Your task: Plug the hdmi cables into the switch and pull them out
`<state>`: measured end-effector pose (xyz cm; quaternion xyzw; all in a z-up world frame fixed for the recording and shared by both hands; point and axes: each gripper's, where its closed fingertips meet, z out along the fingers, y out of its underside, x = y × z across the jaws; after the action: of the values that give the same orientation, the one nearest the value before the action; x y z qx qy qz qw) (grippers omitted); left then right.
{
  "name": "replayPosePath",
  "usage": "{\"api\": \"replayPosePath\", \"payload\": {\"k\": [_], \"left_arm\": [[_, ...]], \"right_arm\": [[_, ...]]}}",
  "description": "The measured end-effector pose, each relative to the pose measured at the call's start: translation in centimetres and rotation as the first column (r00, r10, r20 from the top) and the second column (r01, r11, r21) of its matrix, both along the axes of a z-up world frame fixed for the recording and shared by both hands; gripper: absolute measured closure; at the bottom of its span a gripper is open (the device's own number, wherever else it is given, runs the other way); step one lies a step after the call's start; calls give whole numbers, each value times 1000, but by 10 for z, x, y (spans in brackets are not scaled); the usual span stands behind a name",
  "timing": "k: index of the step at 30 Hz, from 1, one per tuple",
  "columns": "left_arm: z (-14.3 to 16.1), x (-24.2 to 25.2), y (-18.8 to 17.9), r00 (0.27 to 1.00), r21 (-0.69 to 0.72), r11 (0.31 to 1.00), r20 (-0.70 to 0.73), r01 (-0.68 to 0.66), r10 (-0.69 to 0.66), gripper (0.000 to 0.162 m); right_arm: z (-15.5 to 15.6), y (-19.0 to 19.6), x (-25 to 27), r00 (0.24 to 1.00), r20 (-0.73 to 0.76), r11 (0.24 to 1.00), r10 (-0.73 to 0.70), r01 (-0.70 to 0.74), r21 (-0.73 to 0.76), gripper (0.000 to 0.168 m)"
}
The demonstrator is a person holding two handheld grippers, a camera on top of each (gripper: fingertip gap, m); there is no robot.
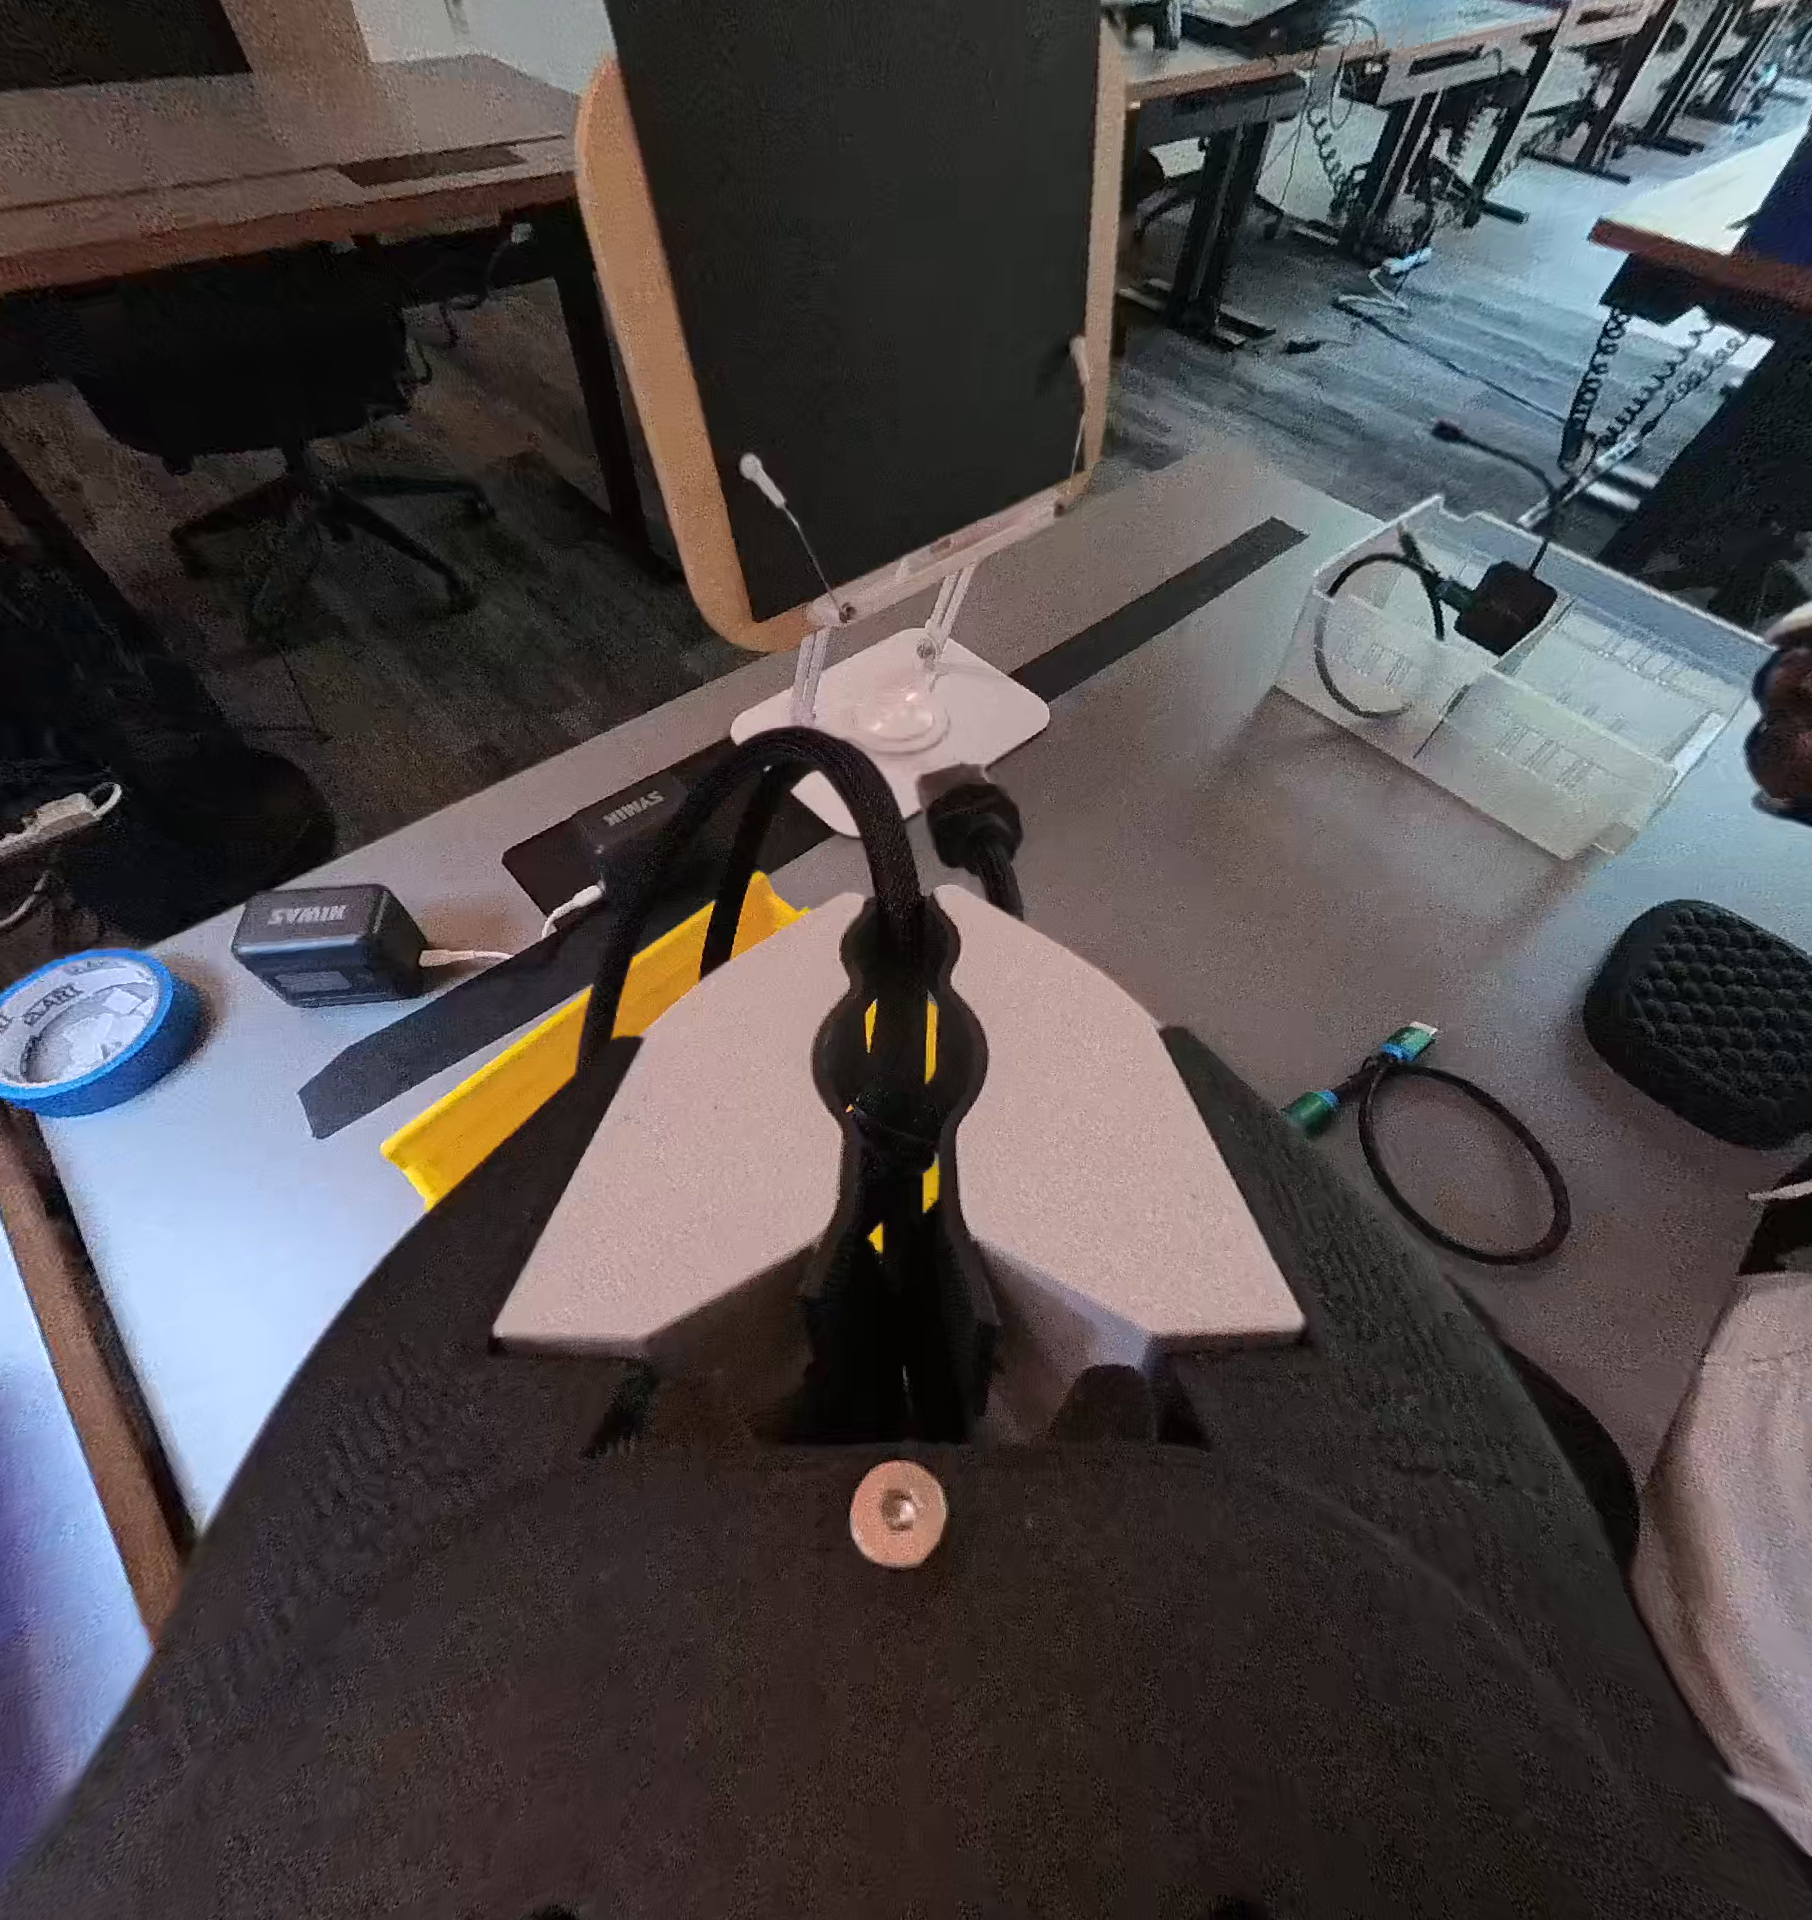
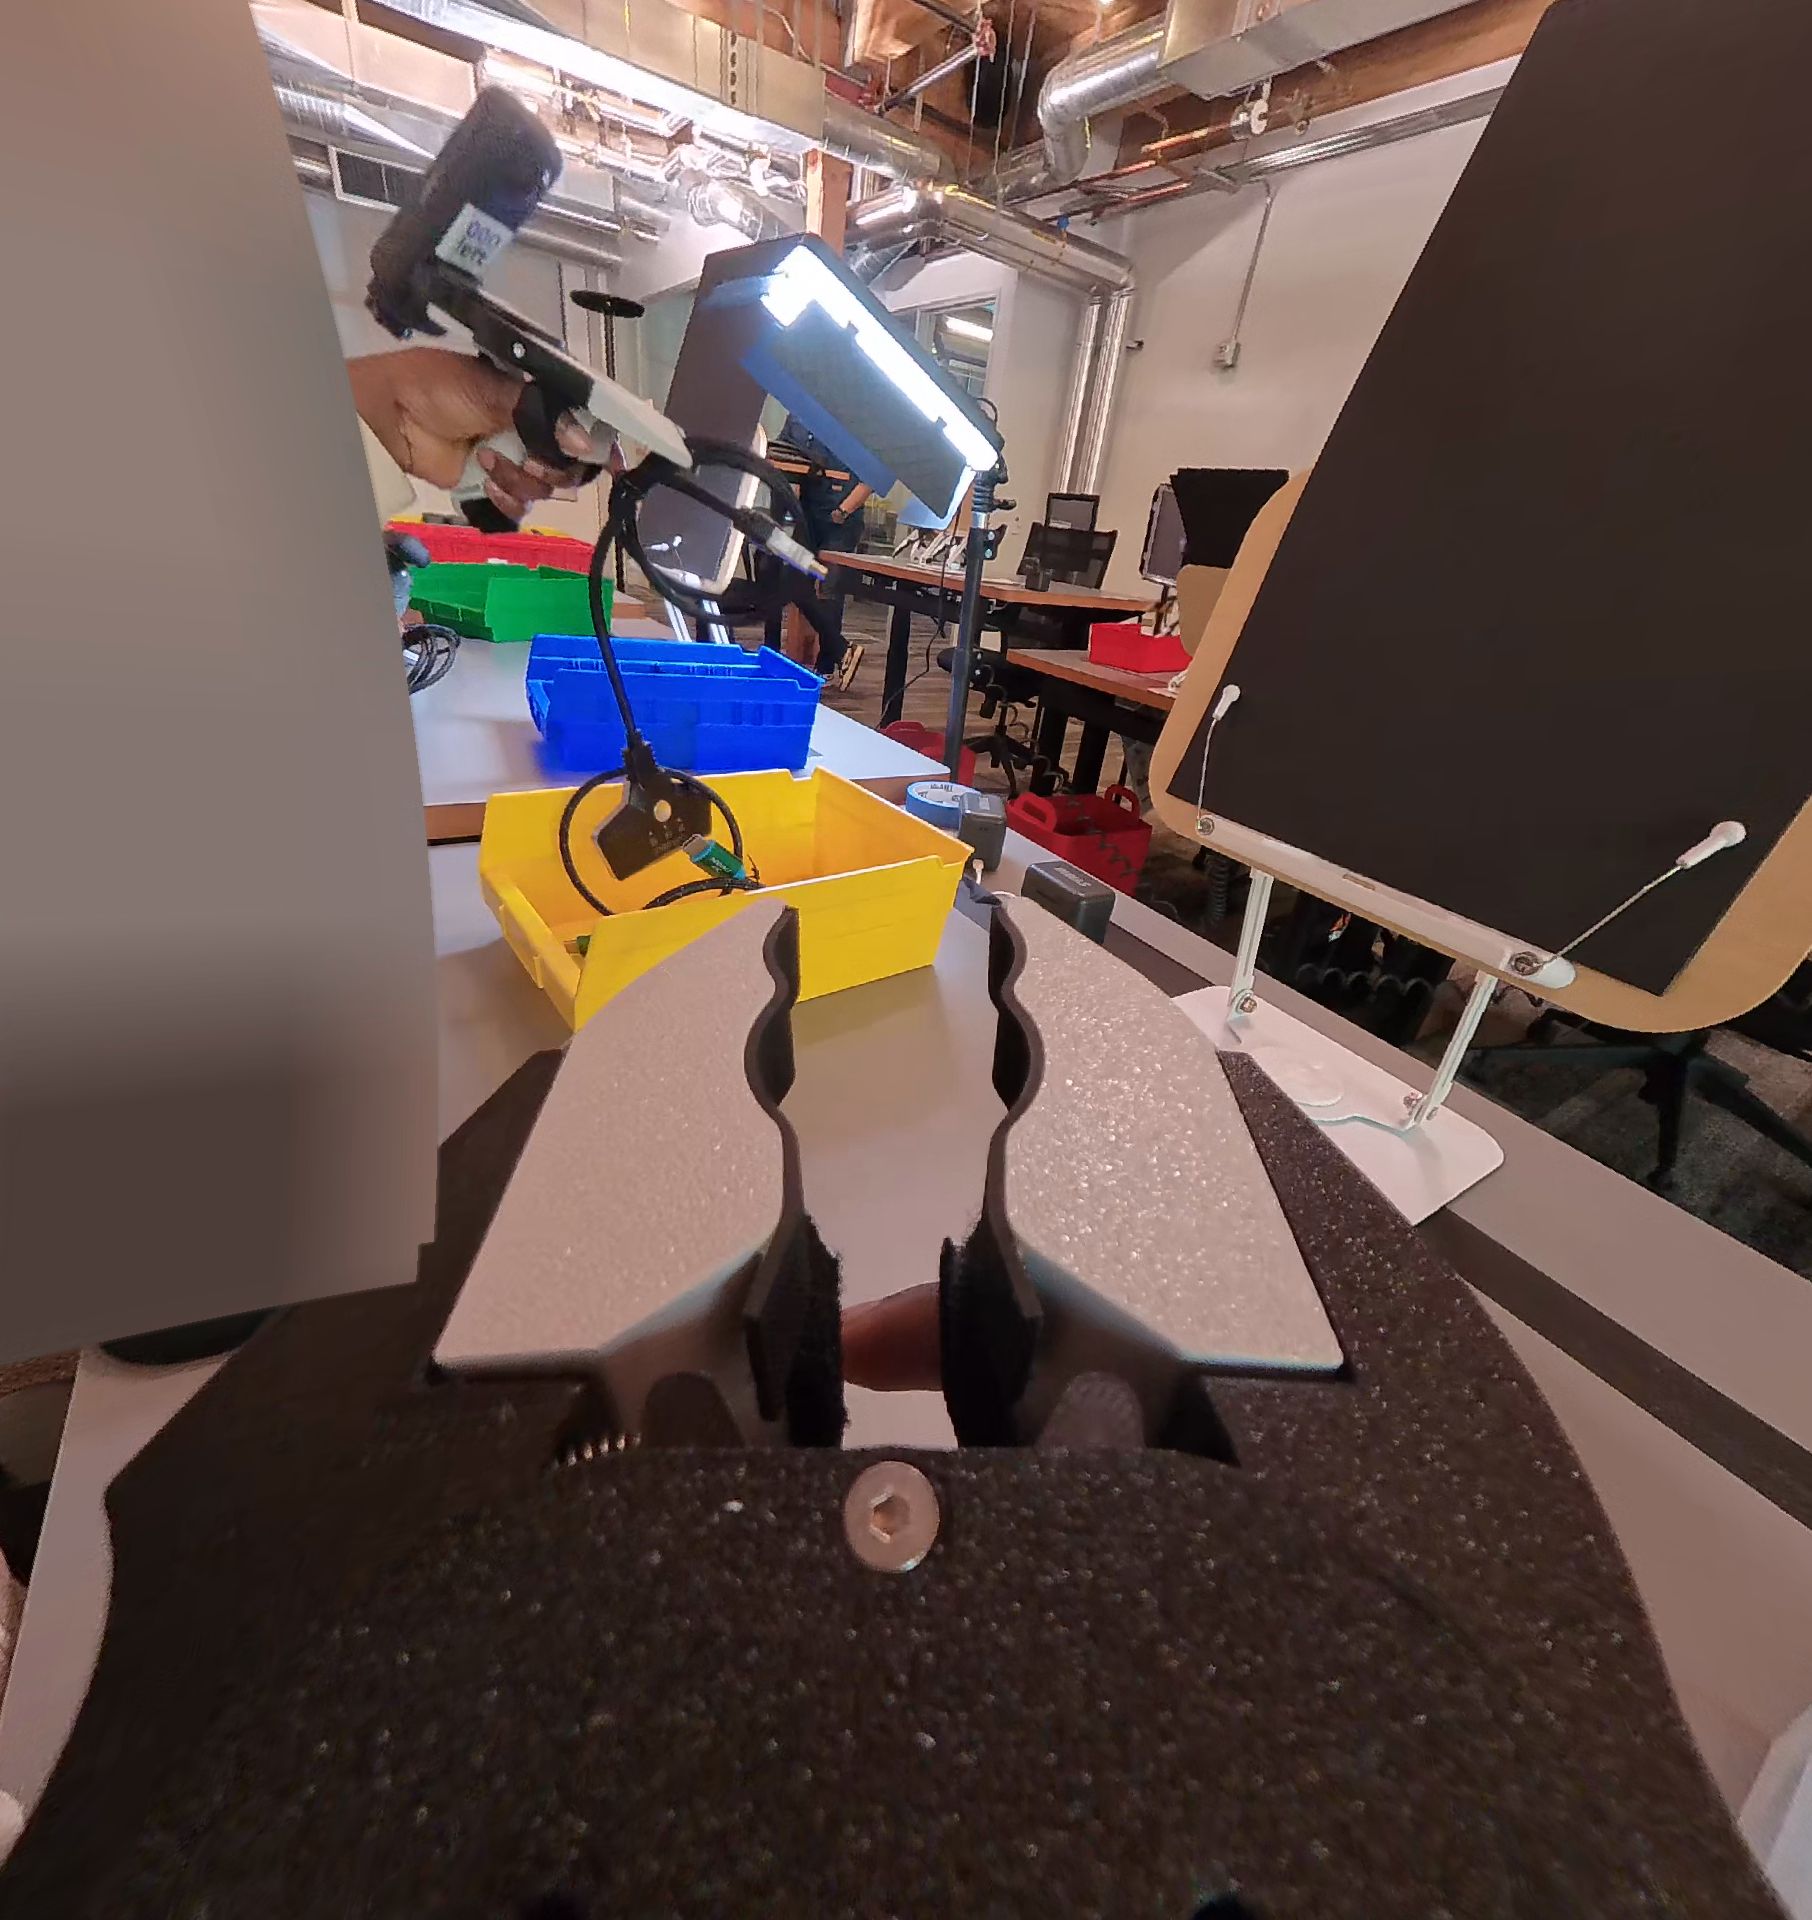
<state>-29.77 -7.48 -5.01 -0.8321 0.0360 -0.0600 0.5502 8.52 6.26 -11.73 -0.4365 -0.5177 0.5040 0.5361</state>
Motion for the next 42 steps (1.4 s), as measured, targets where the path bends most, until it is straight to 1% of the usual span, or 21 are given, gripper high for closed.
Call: {"api": "replayPosePath", "payload": {"k": [1, 4, 5, 6, 7, 8, 9, 10, 12, 13, 14, 16, 19, 21, 24, 29, 33, 37, 40, 41, 42], "left_arm": [[6, 4, 0, 1000, -4, 1000, -15, 13, -13, 154], [28, 16, 0, 999, 45, 998, -20, 37, -36, 154], [33, 12, 0, 999, 55, 998, -34, 10, -8, 154], [34, 0, 0, 996, 40, 998, -73, -47, 50, 154], [30, -13, 0, 988, 1, 995, -115, -103, 102, 154], [23, -17, 1, 989, -52, 993, -109, -108, 102, 154], [14, -12, 2, 996, -117, 991, -63, -69, 62, 154], [4, -8, 3, 998, -180, 983, -53, -43, 35, 154], [-15, -7, 2, 996, -292, 956, -93, -38, 11, 154], [-20, -3, 1, 995, -322, 946, -102, -28, -5, 154], [-20, 0, 1, 993, -322, 946, -117, -25, -14, 154], [-8, 7, 3, 990, -253, 967, -140, -21, -15, 154], [24, 17, 6, 991, -85, 996, -130, 2, -13, 154], [47, 25, 7, 990, 30, 999, -143, 19, -14, 154], [73, 48, 9, 990, 172, 983, -136, 71, -48, 154], [102, 111, 20, 975, 336, 916, -119, 218, -188, 154], [110, 167, 38, 947, 397, 860, -128, 321, -294, 154], [103, 225, 57, 895, 415, 799, -106, 436, -433, 154], [94, 265, 66, 842, 412, 751, -79, 516, -534, 154], [91, 276, 67, 824, 408, 737, -70, 538, -563, 154], [87, 286, 68, 806, 401, 724, -63, 561, -589, 154]], "right_arm": [[-1, 0, -1, 1000, 2, 1000, 1, -1, -1, 133], [-5, -2, -5, 1000, 12, 1000, 18, -18, -14, 133], [-6, -3, -7, 1000, 14, 999, 27, -27, -20, 133], [-7, -5, -9, 999, 17, 999, 37, -36, -22, 133], [-8, -7, -11, 999, 20, 999, 44, -43, -20, 133], [-8, -9, -12, 998, 25, 999, 49, -49, -15, 133], [-8, -11, -13, 998, 31, 999, 51, -51, -7, 132], [-7, -12, -13, 998, 37, 999, 50, -50, 3, 132], [-6, -13, -12, 998, 40, 999, 43, -44, 19, 132], [-6, -13, -11, 998, 38, 999, 40, -40, 21, 132], [-5, -12, -10, 999, 33, 999, 38, -38, 19, 132], [-5, -11, -9, 999, 23, 999, 38, -38, 3, 132], [-8, -14, -13, 998, 20, 998, 62, -62, -23, 132], [-11, -22, -19, 995, 20, 995, 97, -96, -24, 131], [-18, -37, -30, 988, 43, 989, 145, -145, -11, 127], [-23, -58, -59, 979, 51, 980, 197, -198, 17, 119], [-11, -66, -96, 982, 40, 980, 184, -186, 70, 111], [4, -67, -134, 994, 33, 980, 102, -106, 167, 108], [1, -66, -152, 996, 80, 970, 38, -56, 236, 108], [-3, -64, -155, 994, 105, 965, 13, -40, 261, 112], [-6, -62, -156, 993, 113, 956, -21, -13, 293, 129]]}}
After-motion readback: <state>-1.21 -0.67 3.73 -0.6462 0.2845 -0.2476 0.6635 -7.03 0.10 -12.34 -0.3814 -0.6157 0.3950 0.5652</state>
